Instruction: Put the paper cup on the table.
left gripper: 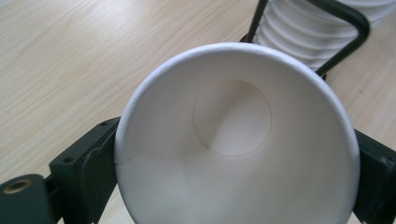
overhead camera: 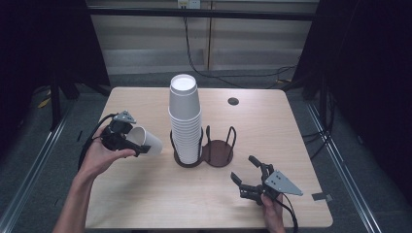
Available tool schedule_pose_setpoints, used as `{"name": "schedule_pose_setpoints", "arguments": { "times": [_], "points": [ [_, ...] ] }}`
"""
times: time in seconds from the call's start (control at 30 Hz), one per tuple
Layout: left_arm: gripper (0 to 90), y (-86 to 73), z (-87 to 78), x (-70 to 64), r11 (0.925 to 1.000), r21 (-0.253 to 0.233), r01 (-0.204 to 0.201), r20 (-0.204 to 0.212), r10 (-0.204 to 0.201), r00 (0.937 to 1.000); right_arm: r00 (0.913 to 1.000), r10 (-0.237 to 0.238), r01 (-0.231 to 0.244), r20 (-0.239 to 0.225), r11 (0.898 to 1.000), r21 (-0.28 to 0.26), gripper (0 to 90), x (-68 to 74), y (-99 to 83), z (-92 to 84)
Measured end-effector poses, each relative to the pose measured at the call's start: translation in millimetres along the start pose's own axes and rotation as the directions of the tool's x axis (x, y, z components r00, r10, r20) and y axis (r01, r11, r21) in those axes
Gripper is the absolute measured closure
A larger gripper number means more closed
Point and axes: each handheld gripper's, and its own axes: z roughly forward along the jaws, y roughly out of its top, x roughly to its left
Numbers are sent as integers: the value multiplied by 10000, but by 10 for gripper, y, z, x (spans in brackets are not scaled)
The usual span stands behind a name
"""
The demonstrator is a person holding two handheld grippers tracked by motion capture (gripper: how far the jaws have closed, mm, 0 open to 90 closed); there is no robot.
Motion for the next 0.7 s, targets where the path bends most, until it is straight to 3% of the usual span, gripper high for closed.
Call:
{"name": "schedule_pose_setpoints", "arguments": {
  "times": [0.17, 0.3, 0.47, 0.63, 0.7],
  "points": [
    [72, 47, 114, 25, 9985, 555, 17, 106, -23, 9999, 10000, 3, -3, -2, 10000, 0, 131, 0, 0, 0],
    [73, 79, 208, 32, 9915, 1292, -114, -57, 123, 9999, 10000, 5, -5, -17, 10000, 3, 131, 0, 0, 1],
    [72, 124, 280, 16, 9846, 1733, -213, -126, 238, 9996, 10000, 9, -9, -29, 10000, 18, 131, 0, 0, 1],
    [71, 152, 356, 50, 9655, 2559, -488, -351, 597, 9976, 10000, -7, 7, -15, 10000, 55, 131, -1, 2, 3],
    [70, 161, 382, 35, 9627, 2671, -446, -362, 563, 9978, 10000, -6, 6, -19, 10000, 75, 132, -2, 3, 5]
  ]
}}
